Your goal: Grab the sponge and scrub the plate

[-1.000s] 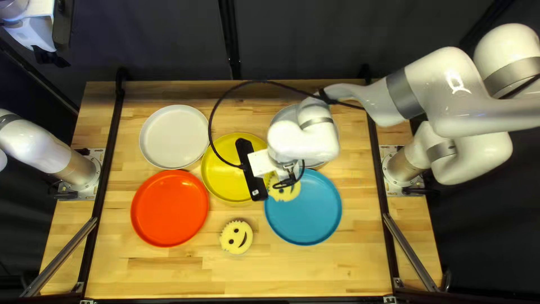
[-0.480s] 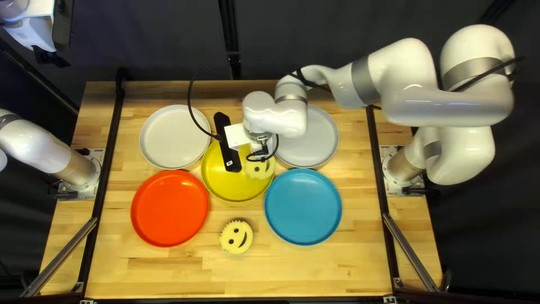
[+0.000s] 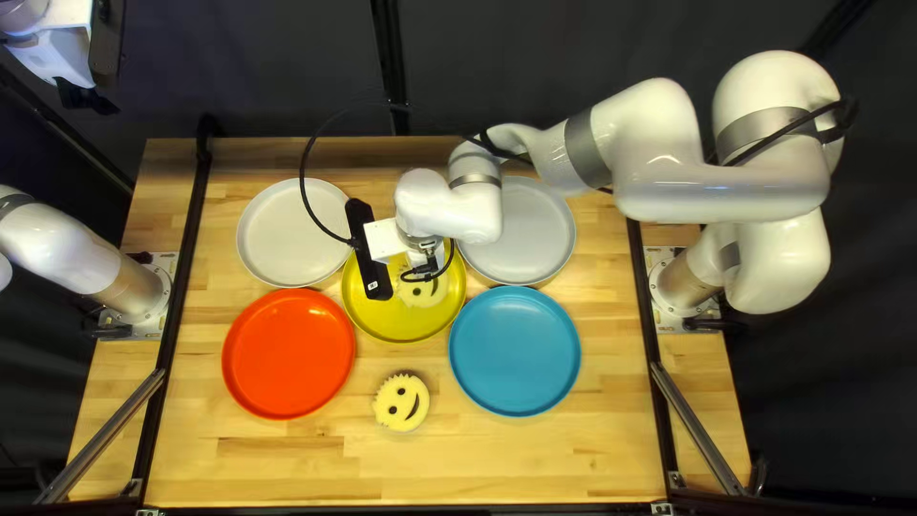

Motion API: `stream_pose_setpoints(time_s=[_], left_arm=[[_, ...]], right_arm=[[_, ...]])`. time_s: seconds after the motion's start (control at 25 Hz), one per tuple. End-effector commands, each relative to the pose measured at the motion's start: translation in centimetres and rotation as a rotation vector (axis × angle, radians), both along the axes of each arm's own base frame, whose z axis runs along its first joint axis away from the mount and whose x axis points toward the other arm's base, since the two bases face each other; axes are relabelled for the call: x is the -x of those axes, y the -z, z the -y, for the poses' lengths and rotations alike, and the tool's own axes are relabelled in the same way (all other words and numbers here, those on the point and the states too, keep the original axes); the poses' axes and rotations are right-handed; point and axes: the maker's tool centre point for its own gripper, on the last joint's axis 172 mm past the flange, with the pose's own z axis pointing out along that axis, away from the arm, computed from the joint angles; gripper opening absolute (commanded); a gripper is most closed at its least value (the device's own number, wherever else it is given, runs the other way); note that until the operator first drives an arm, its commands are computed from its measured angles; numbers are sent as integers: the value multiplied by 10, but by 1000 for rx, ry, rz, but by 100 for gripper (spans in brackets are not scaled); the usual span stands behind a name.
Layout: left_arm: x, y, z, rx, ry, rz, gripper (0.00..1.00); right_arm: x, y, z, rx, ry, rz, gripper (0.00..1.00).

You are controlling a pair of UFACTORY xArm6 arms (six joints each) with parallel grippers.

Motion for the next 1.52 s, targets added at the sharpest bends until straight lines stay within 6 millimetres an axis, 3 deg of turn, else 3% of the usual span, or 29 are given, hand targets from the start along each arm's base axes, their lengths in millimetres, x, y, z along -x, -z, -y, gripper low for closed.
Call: stream_pose_setpoints(time_s=[0.04,0.36,1.12,1.52], left_arm=[[0,0,0,0,0,0,100],[0,0,0,0,0,0,100],[0,0,0,0,0,0,100],[0,0,0,0,0,0,100]], right_arm=[[2,-11,-7,12,-7,-8,0],[12,-34,-27,46,-15,-28,0],[14,-33,-27,50,-18,-28,0],[3,-15,-14,40,-27,-18,0]])
